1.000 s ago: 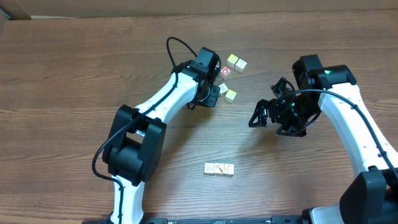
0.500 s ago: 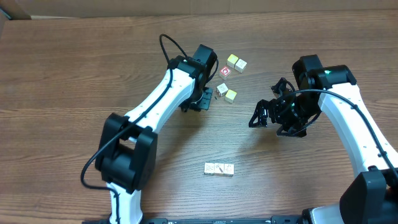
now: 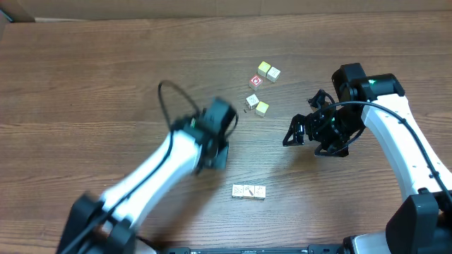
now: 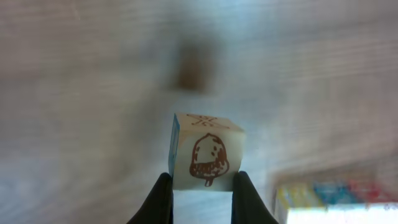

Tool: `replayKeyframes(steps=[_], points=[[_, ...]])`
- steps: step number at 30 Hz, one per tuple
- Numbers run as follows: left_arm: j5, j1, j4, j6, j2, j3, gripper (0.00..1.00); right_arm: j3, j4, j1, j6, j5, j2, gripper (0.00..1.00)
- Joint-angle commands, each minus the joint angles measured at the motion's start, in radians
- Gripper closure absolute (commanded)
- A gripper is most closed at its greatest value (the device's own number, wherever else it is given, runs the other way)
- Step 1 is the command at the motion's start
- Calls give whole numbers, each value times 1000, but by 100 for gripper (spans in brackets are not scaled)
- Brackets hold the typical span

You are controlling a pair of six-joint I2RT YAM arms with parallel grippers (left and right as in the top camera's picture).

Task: Flip 5 blocks
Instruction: 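Grasp the acorn-picture block with the left gripper and lift, then lower the acorn block left of the yellow S block and release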

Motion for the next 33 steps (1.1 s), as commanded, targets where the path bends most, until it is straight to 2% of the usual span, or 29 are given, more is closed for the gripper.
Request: replayKeyframes(steps=[1, 5, 10, 19, 33], points=[[29, -90, 69, -192, -197, -187, 96, 20, 3, 4, -7, 0, -15, 0], [28, -203, 158, -361, -344, -367, 96, 20, -1, 4, -7, 0, -15, 0], [16, -261, 245, -491, -384, -480, 96, 20, -2, 4, -7, 0, -15, 0], [-33, -260, 332, -491, -381, -500, 95, 20, -8, 4, -7, 0, -15, 0], [26, -260, 436, -438, -246, -500, 94, 20, -5, 4, -7, 0, -15, 0]])
